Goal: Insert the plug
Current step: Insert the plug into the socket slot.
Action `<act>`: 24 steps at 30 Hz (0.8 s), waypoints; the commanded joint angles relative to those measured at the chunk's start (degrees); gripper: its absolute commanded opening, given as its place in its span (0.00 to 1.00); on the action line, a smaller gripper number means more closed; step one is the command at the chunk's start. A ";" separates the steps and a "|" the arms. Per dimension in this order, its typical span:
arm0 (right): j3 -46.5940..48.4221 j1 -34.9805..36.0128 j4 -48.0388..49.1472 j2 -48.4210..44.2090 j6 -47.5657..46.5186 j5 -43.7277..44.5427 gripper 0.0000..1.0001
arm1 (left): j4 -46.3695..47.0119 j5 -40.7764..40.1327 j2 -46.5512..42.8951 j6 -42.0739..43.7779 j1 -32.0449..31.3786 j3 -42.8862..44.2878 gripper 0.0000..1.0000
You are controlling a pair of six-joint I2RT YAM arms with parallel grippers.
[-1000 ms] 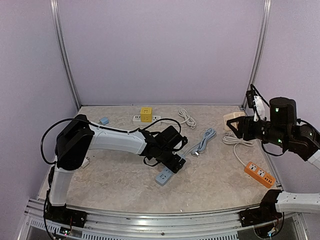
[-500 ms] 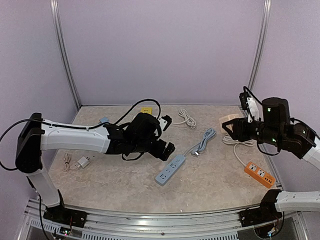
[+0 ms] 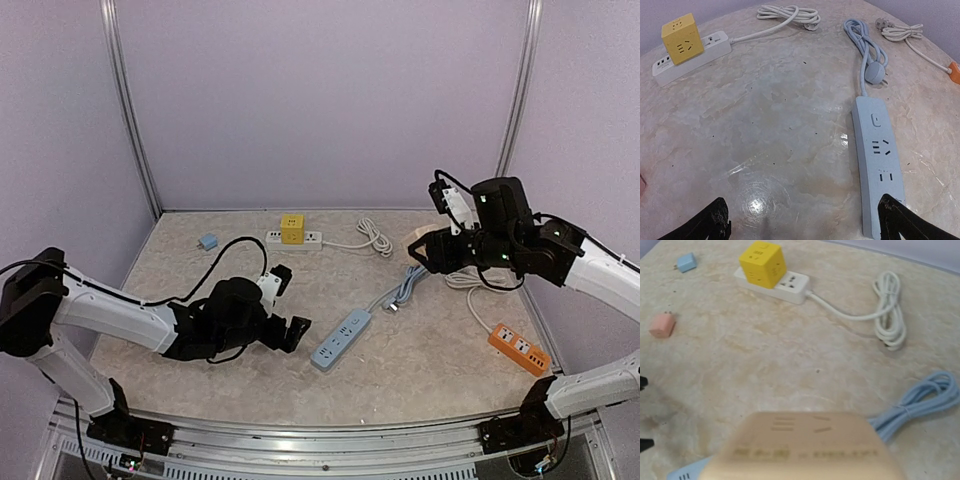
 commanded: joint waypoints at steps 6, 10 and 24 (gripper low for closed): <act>3.71 -0.41 2.89 5.70 -2.03 -5.41 0.00 | 14.52 0.19 -3.19 -1.72 -0.71 -5.34 0.99; 3.17 -0.43 2.89 6.23 -2.18 -6.05 0.00 | 15.23 -0.79 -2.47 -0.81 -1.87 -5.28 0.99; 3.94 -0.16 0.92 8.17 -2.78 -6.06 0.00 | 21.81 -4.01 -3.61 2.88 -4.03 -7.34 0.99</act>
